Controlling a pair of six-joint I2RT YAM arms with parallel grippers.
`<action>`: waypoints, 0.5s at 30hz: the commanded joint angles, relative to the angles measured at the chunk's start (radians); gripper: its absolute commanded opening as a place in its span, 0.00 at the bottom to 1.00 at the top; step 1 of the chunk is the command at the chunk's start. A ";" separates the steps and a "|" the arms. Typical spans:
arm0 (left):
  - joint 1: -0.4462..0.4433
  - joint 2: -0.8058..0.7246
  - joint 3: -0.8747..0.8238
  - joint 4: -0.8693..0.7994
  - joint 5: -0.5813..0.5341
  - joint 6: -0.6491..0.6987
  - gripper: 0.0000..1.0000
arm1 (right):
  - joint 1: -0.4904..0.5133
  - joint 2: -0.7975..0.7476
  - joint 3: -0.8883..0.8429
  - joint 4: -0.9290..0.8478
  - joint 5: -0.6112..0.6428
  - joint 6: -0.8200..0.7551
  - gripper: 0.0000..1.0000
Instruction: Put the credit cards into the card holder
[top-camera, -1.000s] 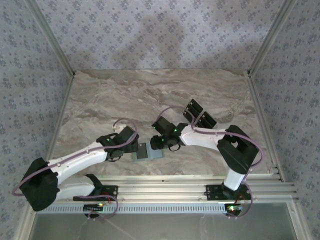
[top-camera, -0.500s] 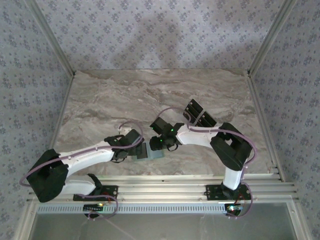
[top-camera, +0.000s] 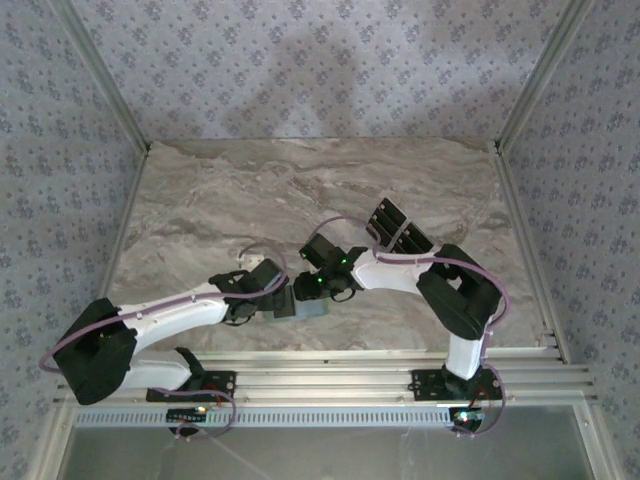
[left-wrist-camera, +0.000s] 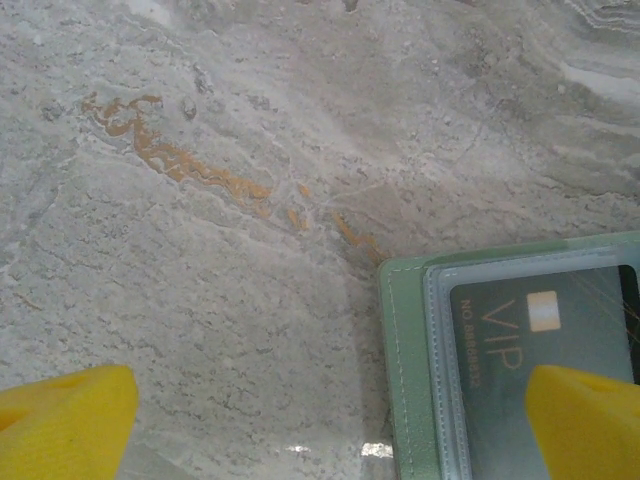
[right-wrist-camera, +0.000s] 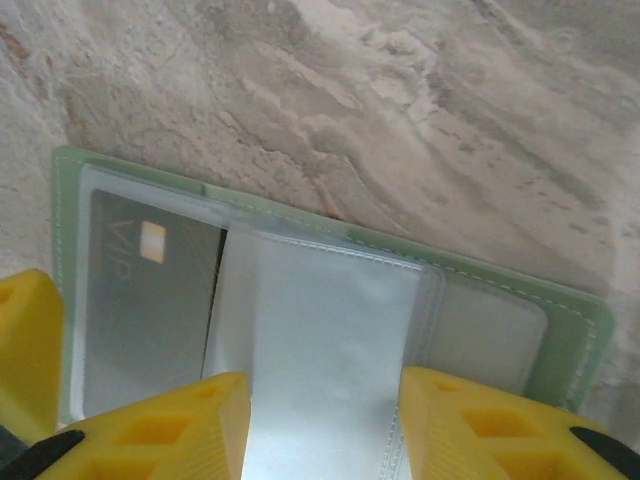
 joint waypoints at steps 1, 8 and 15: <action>-0.014 -0.026 -0.010 -0.001 -0.006 -0.006 1.00 | -0.001 0.039 -0.022 0.027 -0.046 0.046 0.46; -0.036 -0.110 -0.037 -0.006 0.006 -0.022 1.00 | 0.000 0.042 -0.029 0.043 -0.049 0.067 0.46; -0.090 -0.185 -0.099 0.045 0.047 -0.059 1.00 | 0.003 0.048 -0.029 0.048 -0.046 0.082 0.47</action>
